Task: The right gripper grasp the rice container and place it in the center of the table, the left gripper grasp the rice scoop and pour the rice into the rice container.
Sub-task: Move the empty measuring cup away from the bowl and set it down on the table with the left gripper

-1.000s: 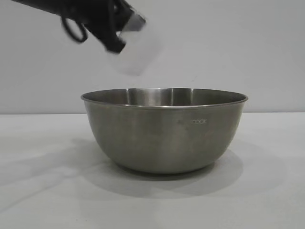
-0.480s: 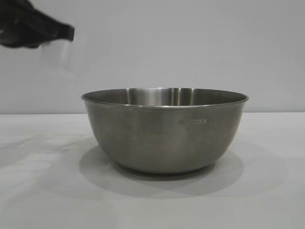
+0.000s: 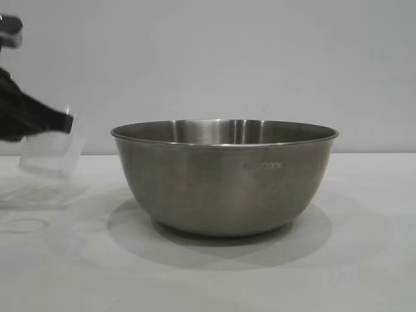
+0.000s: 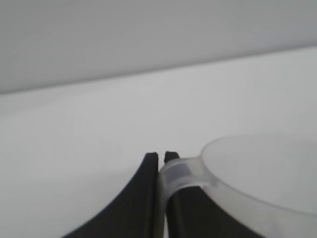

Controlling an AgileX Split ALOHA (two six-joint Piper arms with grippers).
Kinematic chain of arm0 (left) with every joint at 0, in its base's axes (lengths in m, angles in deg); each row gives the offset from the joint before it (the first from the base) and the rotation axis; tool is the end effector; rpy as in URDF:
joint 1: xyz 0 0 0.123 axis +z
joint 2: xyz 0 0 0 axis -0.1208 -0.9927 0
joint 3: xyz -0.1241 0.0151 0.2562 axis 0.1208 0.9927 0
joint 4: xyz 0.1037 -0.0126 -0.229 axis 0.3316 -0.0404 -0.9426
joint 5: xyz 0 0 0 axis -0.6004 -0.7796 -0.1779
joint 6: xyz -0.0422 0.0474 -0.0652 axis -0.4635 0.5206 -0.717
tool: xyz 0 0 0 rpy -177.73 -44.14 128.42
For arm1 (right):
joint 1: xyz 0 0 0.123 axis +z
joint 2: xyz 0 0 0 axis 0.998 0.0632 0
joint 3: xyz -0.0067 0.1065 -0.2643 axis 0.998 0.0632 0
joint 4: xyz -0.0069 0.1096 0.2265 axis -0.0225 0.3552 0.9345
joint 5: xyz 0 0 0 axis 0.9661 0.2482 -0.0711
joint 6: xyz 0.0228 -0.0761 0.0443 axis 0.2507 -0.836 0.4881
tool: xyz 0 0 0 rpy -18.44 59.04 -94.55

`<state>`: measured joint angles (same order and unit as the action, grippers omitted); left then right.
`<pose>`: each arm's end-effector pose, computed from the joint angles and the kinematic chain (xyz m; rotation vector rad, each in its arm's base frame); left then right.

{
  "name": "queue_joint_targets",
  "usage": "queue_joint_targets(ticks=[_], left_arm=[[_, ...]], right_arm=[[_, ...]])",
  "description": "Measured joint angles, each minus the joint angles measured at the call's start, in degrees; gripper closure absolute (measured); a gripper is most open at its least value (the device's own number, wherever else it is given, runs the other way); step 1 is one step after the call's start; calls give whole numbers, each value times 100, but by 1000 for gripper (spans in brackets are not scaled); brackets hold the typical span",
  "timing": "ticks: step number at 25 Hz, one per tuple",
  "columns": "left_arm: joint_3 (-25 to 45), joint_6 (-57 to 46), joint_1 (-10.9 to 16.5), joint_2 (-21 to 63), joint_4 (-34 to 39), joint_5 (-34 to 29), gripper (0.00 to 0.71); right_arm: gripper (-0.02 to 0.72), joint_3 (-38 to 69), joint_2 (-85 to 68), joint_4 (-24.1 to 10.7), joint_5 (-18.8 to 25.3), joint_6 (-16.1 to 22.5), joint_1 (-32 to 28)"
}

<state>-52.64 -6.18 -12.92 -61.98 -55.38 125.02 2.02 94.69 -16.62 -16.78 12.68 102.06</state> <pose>0.3071 -0.0763 0.0864 0.0786 1.8409 0.1066 0.0415 0.0042 0.2639 -0.2048 2.4347 0.0579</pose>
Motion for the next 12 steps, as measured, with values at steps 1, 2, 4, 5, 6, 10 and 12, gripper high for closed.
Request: queue_joint_targets(ticks=[1,2,4,5,6,10,12], left_arm=[[0,-26,0,-110,10,0,710],[0,-37,0,-184,26,0,710],[0,-97,0,-266,38,0,710],[0,-141,0,-288,51,0,710],[16,-198,0,-288,65,0,710],[214,-437,0,-288,180,8,547],[478,-643,0,-288,180,8,478]], right_arm=[[398,0,0,0,0,0,0],[398,0,0,0,0,0,0],[398,0,0,0,0,0,0],[398,0,0,0,0,0,0],[398,0,0,0,0,0,0],[398,0,0,0,0,0,0],[398,0,0,0,0,0,0]])
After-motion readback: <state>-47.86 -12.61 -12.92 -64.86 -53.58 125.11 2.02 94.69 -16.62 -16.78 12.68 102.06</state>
